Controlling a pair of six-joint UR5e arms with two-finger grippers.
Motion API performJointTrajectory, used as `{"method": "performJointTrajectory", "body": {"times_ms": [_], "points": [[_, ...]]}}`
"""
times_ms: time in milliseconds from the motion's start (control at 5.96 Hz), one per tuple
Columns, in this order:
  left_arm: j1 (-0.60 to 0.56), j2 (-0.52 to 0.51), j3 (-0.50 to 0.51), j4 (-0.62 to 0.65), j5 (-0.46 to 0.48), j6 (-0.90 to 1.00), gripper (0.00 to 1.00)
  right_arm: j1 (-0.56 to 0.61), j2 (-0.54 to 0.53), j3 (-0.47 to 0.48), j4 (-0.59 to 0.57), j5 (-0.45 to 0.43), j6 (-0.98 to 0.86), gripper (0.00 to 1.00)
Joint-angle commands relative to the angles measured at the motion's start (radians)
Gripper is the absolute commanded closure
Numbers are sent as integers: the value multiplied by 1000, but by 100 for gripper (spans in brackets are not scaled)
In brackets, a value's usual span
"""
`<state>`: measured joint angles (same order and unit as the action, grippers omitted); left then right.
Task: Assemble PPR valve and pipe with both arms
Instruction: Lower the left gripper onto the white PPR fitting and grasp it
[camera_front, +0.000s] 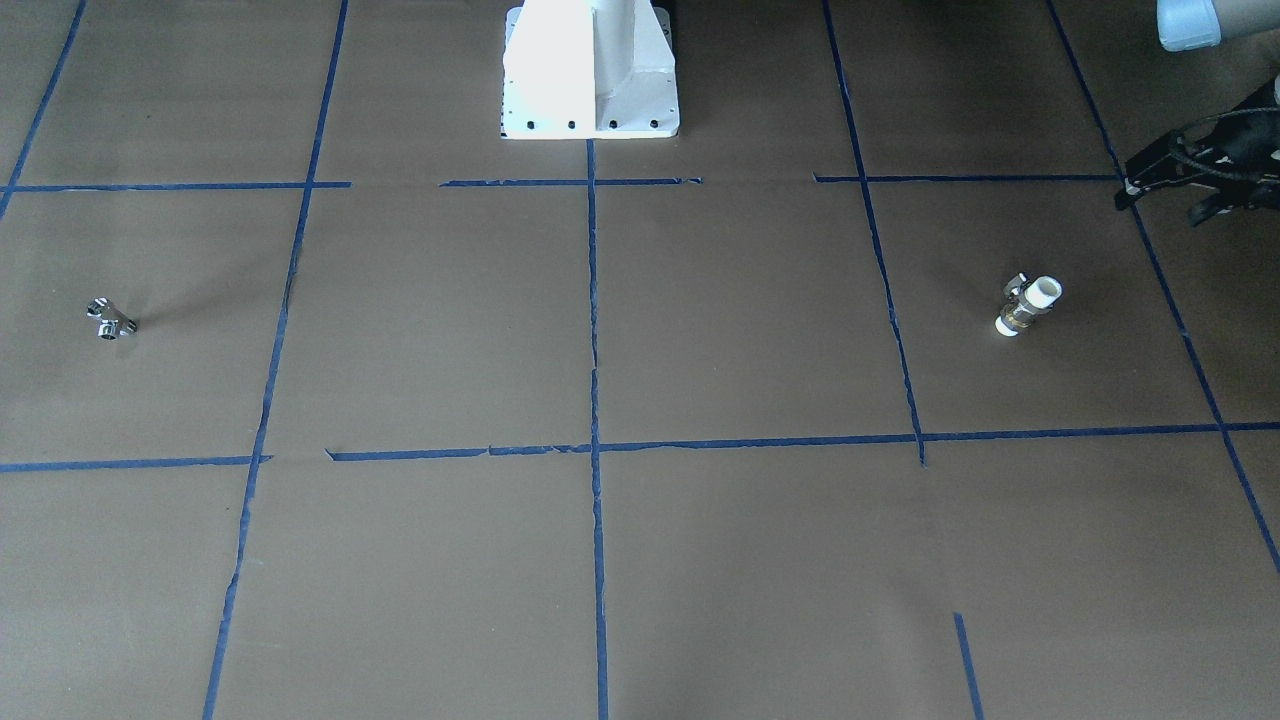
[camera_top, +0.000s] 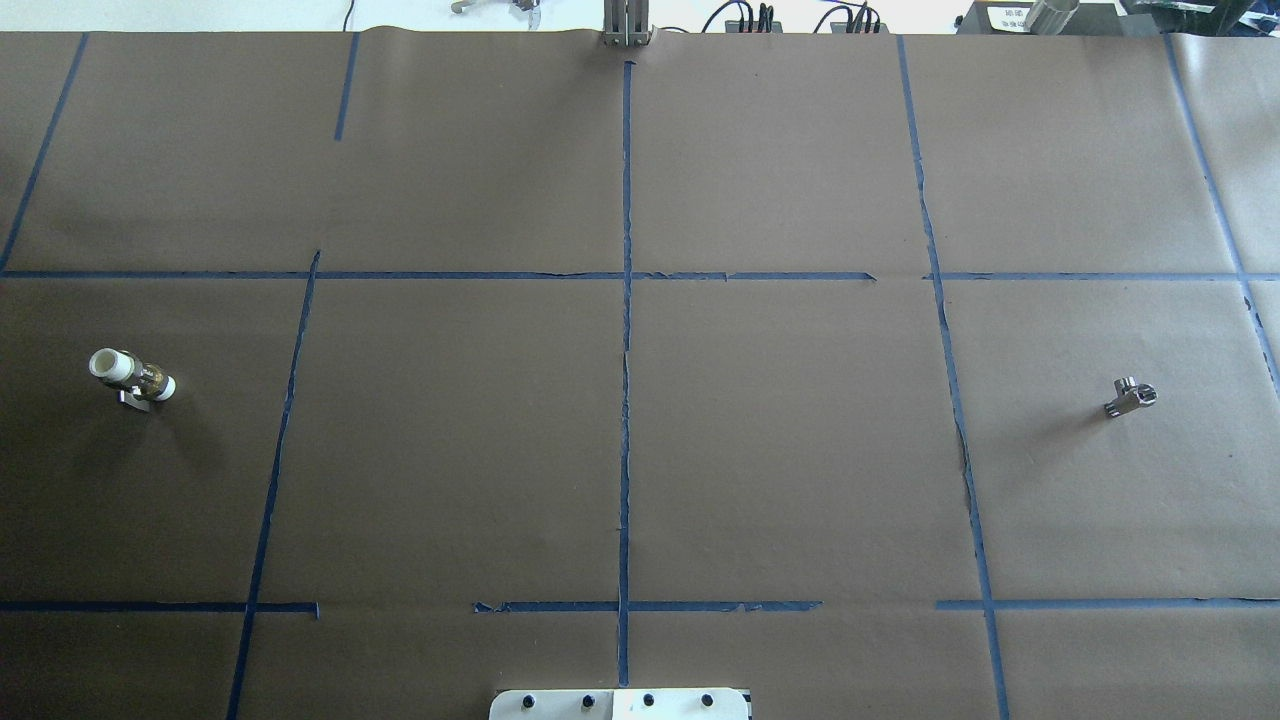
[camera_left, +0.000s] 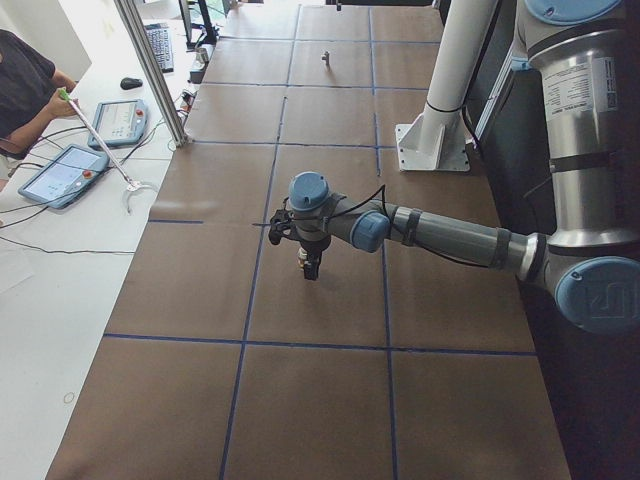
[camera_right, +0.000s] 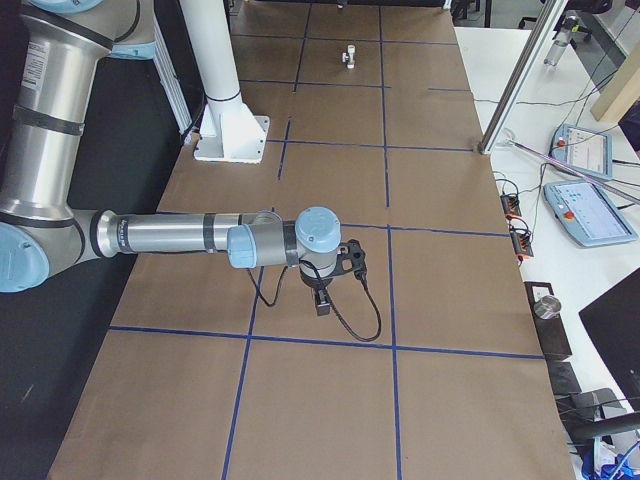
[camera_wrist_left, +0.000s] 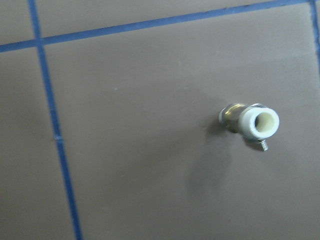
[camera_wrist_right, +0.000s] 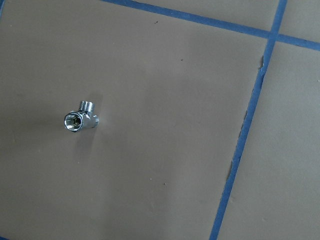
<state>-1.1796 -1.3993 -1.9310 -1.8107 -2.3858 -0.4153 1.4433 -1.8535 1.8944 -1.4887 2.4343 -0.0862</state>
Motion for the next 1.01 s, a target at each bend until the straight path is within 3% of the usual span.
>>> {"method": "performJointTrajectory", "body": {"times_ms": [0,336,839], "points": [[151,-97,47,-39,139,-223,0,-1,-1,-1,-1,0,0,0],[161,-160,142,-41,155,-235,0,-3,-1,0,-2,3,0,0],[210,-176,155,-42,155,-254,3,-4,-1,-1,-1,29,0,0]]}}
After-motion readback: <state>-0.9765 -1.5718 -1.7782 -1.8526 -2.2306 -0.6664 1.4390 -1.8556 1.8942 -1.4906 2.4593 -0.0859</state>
